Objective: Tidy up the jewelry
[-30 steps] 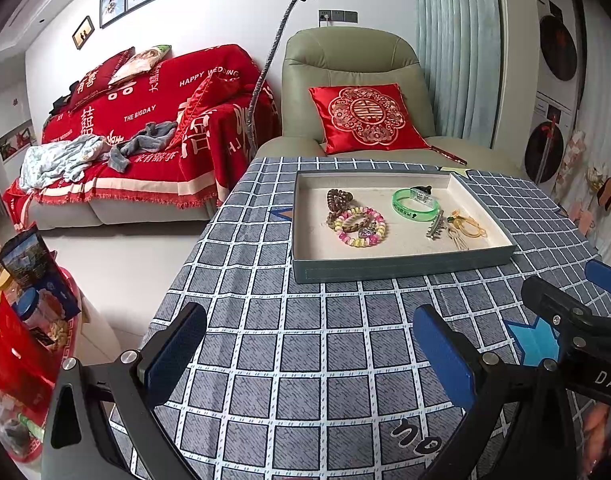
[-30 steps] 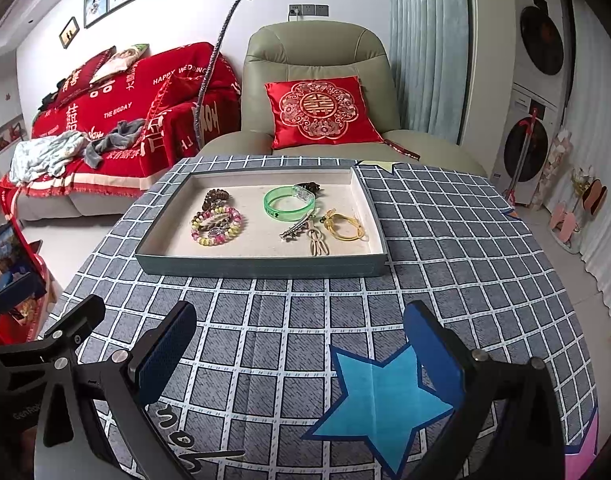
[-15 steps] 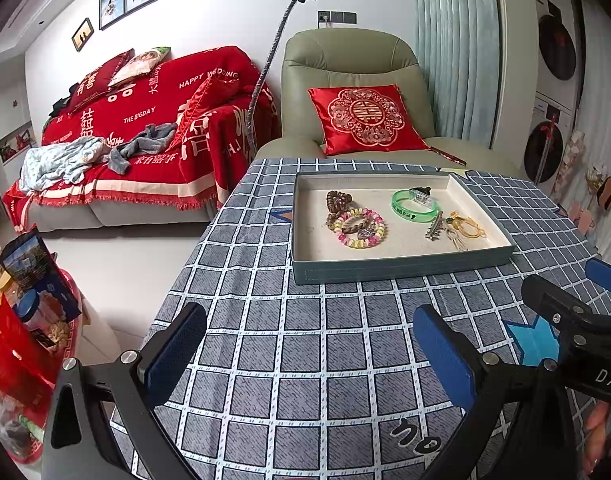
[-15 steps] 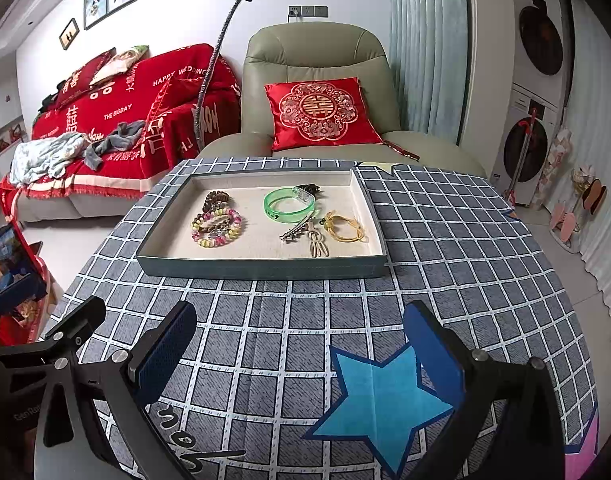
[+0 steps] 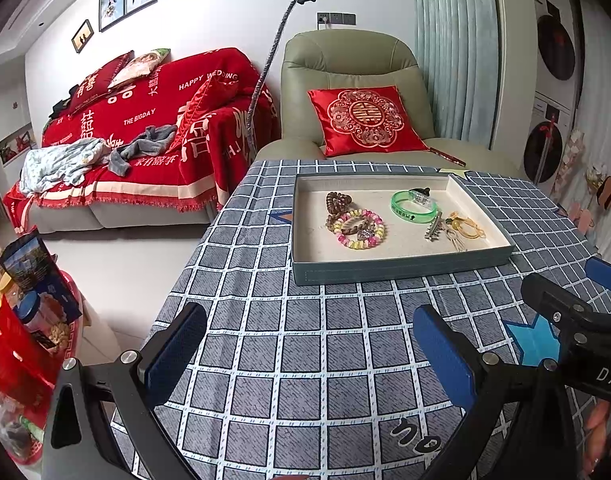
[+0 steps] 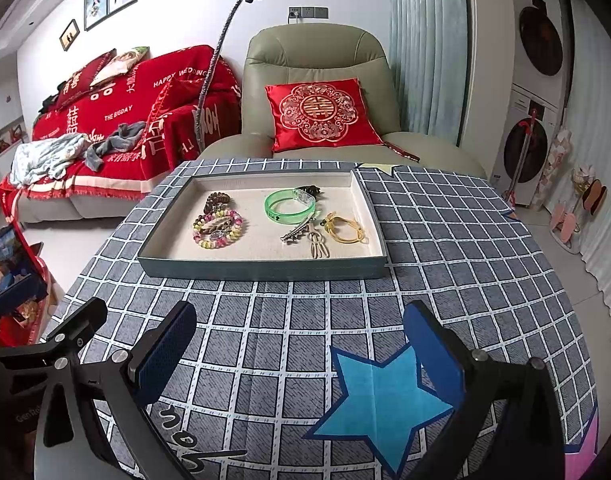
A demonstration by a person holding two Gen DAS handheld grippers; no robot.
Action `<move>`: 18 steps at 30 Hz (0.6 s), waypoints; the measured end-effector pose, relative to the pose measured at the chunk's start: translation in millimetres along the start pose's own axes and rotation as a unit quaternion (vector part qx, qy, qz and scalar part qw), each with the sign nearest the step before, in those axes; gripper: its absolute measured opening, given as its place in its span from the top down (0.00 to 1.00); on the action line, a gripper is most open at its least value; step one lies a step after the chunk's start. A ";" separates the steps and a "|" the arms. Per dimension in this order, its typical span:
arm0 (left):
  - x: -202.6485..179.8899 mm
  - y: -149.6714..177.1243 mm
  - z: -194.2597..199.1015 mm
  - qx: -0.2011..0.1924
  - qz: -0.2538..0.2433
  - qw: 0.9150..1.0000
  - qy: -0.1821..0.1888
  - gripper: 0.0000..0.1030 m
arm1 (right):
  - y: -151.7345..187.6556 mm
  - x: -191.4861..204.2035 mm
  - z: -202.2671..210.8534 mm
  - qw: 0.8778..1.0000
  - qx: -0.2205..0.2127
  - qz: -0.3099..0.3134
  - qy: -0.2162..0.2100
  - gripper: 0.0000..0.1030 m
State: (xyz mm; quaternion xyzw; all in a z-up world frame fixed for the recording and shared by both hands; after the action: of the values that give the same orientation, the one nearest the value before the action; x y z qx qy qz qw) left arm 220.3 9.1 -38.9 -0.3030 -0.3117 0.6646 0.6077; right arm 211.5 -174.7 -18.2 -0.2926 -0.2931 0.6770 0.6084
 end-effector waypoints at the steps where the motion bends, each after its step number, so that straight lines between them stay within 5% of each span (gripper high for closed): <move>1: -0.2 -0.1 0.3 0.000 0.000 1.000 0.001 0.00 | -0.3 -0.6 0.8 1.000 0.000 0.000 0.000 0.00; 18: 5.4 2.2 -0.7 0.006 0.002 1.000 0.000 0.00 | -2.9 2.0 3.5 1.000 0.000 0.000 -0.001 0.00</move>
State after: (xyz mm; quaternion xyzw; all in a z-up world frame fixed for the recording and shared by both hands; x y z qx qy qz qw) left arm 219.1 14.4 -41.2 -0.3000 -0.3076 0.6675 0.6082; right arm 210.5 -172.6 -13.8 -0.2923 -0.2940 0.6774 0.6076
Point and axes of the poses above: each gripper's, at about its wrist camera, not at the fingertips, and z roughly against the way its jaws point, x to its left, y to its underside, the point moved 10 cm from there along -z, roughly the way its jaws point, and after that the axes turned 4 degrees about z, right-handed, at the moved point
